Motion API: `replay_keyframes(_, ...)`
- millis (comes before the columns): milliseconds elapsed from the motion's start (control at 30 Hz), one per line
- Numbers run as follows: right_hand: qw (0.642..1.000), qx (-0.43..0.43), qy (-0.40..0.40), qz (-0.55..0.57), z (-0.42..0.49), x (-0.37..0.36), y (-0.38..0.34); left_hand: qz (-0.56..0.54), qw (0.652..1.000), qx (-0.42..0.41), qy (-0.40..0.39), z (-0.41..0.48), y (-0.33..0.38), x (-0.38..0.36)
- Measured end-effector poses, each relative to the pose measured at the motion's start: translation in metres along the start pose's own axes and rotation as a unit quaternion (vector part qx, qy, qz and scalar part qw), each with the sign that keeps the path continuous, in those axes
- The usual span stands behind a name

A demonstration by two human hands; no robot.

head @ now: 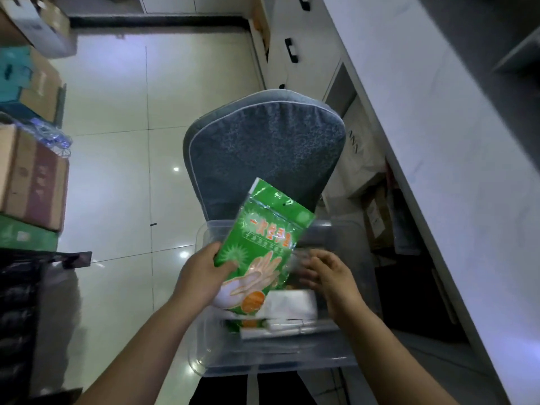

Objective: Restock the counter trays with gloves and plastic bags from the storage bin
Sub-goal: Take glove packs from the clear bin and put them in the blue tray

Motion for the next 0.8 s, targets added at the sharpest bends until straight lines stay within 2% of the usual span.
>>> replay_keyframes(133,0.984,-0.026,0.010,-0.178,0.030,-0.015,0.037,0.012,0.994,0.031,0.108,0.001,-0.039,0.039)
replay_keyframes(200,0.955,-0.006,0.001,-0.296,0.051,-0.033,0.055,0.000,0.987,0.050,0.151,0.000,-0.060,0.048)
replay_keyframes(267,0.905,0.046,-0.017,-0.424,0.075,-0.057,0.069,-0.017,0.982,0.055,0.180,-0.003,-0.077,0.051)
replay_keyframes(333,0.824,0.116,-0.060,-0.551,0.097,-0.086,0.084,-0.028,0.979,0.059,0.195,-0.003,-0.090,0.052)
replay_keyframes(433,0.656,0.203,-0.140,-0.714,0.119,-0.123,0.113,-0.049,0.977,0.063,0.199,-0.002,-0.109,0.049)
replay_keyframes(500,0.563,0.207,-0.172,-0.782,0.129,-0.131,0.129,-0.059,0.976,0.059,0.203,-0.001,-0.113,0.048)
replay_keyframes(567,0.481,0.208,-0.164,-0.836,0.132,-0.132,0.136,-0.071,0.974,0.061,0.207,-0.001,-0.114,0.046)
replay_keyframes(667,0.434,0.226,-0.121,-0.864,0.130,-0.134,0.131,-0.082,0.972,0.063,0.211,-0.001,-0.117,0.044)
replay_keyframes(733,0.421,0.293,-0.112,-0.851,0.134,-0.143,0.130,-0.080,0.972,0.059,0.213,0.000,-0.119,0.044)
replay_keyframes(800,0.417,0.307,-0.176,-0.837,0.142,-0.155,0.139,-0.081,0.971,0.056,0.218,0.001,-0.122,0.045)
Point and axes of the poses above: each hand's wrist, its own z-axis towards the middle knuckle, its own x-axis out of the back of the hand, y = z × x, the point moved 5 cm from there along z, towards the middle knuckle, and after that the axes turned 7 degrees about -x, right-handed, at the moved point
